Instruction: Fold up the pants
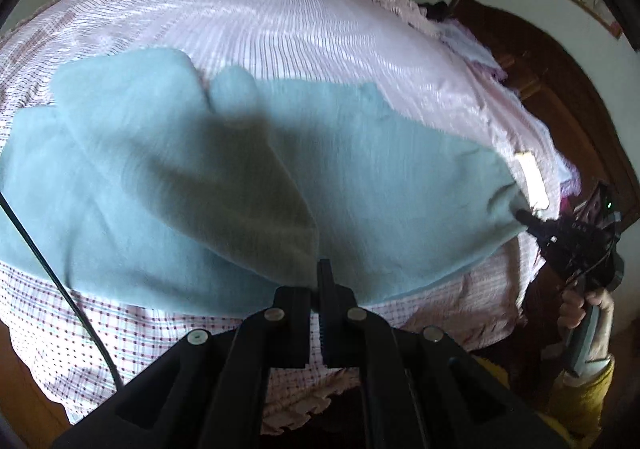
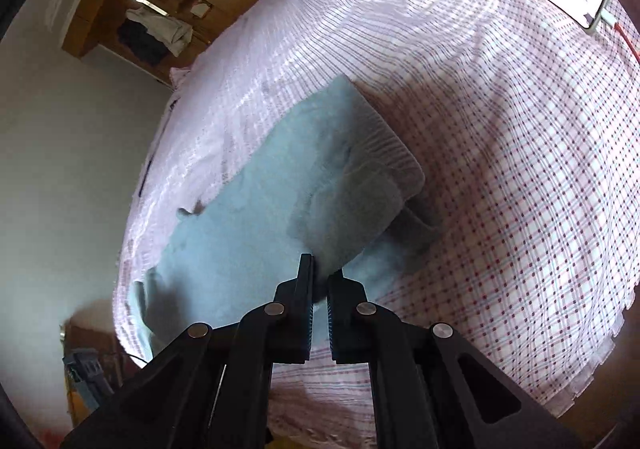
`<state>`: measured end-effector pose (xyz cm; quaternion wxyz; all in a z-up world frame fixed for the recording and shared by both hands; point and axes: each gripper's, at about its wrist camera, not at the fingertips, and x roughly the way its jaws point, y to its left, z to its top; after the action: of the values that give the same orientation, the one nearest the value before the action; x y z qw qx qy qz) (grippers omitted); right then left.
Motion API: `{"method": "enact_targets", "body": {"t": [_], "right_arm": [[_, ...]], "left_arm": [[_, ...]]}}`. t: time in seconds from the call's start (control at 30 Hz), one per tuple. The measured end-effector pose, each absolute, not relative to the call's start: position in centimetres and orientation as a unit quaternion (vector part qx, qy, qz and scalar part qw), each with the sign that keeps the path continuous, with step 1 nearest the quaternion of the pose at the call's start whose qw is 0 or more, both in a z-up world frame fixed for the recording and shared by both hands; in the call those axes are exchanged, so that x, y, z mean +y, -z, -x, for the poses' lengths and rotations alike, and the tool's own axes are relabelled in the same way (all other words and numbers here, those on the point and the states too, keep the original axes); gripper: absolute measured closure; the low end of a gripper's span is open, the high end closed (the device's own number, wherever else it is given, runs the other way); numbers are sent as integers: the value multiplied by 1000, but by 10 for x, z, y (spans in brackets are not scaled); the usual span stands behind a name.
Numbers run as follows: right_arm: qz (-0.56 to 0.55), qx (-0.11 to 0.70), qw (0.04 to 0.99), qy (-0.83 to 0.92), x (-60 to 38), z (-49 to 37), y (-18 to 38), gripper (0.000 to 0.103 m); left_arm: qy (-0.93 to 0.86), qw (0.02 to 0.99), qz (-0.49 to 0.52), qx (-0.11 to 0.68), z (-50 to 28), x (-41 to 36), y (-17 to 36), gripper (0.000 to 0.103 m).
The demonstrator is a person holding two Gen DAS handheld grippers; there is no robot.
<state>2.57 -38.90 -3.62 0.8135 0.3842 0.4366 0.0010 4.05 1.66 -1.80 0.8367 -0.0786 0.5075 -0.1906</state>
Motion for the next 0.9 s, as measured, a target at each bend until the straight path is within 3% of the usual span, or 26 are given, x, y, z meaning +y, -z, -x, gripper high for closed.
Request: {"method": "enact_targets", "body": {"t": [0.43,0.67,0.9], "right_arm": [[-320,482,815,29,-380,-25,61,103],[-253,499,828,37,-366,-28,59,99],[-229,496,837,45,-366,-20,31,83]], "left_arm": [[183,818,51,542,-40,7,39,100],[186,798,48,571,-43,4,53,87],[177,828,75,526,-31,45,17,66]]}}
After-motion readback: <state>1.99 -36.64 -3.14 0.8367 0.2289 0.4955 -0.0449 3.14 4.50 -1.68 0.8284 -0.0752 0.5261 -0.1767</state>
